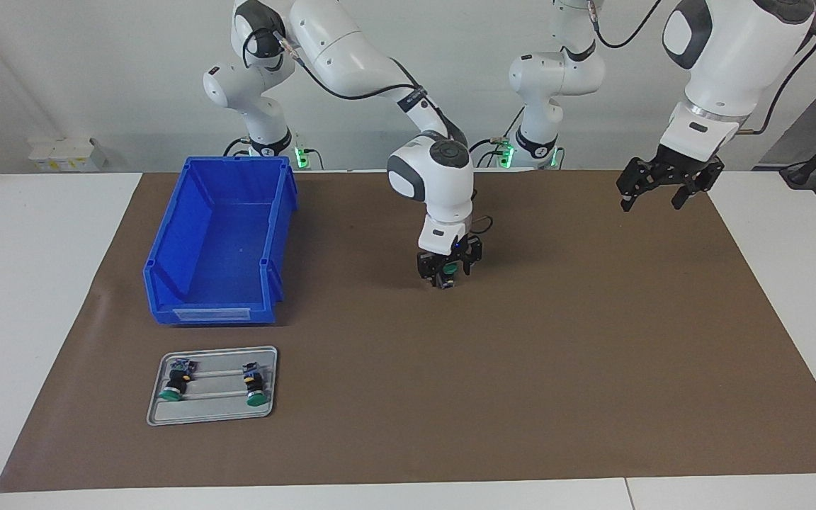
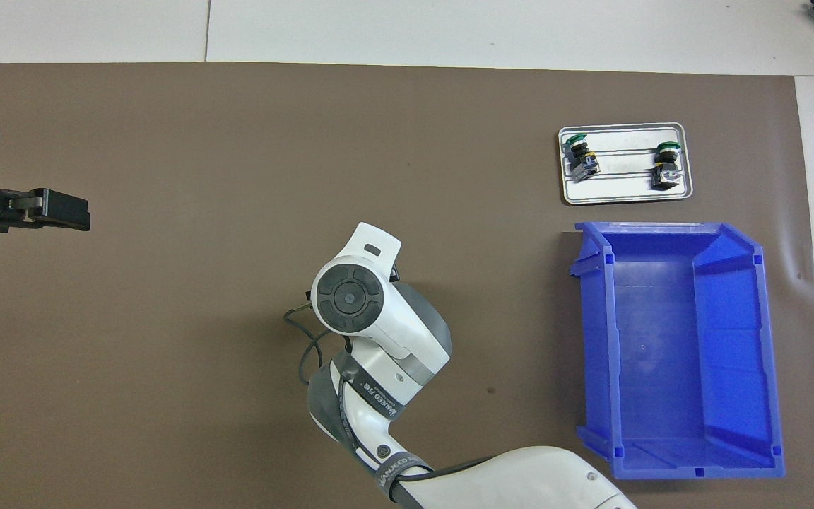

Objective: Place and press button with both arms
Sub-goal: 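Lift the right gripper off the button toward the metal tray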

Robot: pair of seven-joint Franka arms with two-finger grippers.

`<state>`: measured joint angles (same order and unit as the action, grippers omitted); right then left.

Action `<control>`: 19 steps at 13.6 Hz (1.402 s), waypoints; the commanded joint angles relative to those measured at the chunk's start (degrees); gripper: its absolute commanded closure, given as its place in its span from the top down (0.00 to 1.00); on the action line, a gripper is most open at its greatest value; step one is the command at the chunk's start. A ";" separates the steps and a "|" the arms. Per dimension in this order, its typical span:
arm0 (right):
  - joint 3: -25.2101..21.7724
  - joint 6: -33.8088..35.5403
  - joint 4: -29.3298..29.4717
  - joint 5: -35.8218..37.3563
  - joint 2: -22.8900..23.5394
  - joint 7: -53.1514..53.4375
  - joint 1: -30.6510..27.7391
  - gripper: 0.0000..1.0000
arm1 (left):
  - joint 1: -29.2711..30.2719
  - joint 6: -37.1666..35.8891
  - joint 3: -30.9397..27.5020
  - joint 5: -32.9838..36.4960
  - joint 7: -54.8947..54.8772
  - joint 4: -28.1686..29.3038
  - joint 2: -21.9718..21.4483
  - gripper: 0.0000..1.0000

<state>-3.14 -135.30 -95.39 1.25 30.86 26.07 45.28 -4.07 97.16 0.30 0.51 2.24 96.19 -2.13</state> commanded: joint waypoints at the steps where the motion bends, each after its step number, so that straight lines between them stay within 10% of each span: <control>1: -0.28 -1.11 -1.64 0.50 -0.89 -1.37 -0.01 0.07 | 0.12 0.57 -0.04 -0.59 -0.22 1.72 -1.56 1.00; 9: -1.60 1.61 0.56 -0.02 -4.82 0.29 -3.86 0.00 | 0.12 0.57 -0.04 -0.59 -0.22 1.72 -1.56 1.00; 19: -1.69 16.46 -0.40 -0.11 -18.99 -22.61 -33.38 0.00 | 0.12 0.57 -0.04 -0.59 -0.22 1.72 -1.56 1.00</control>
<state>-5.95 -120.28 -93.64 1.48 13.67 9.29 16.44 -4.07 97.16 0.30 0.51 2.24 96.22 -2.14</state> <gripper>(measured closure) 0.652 0.000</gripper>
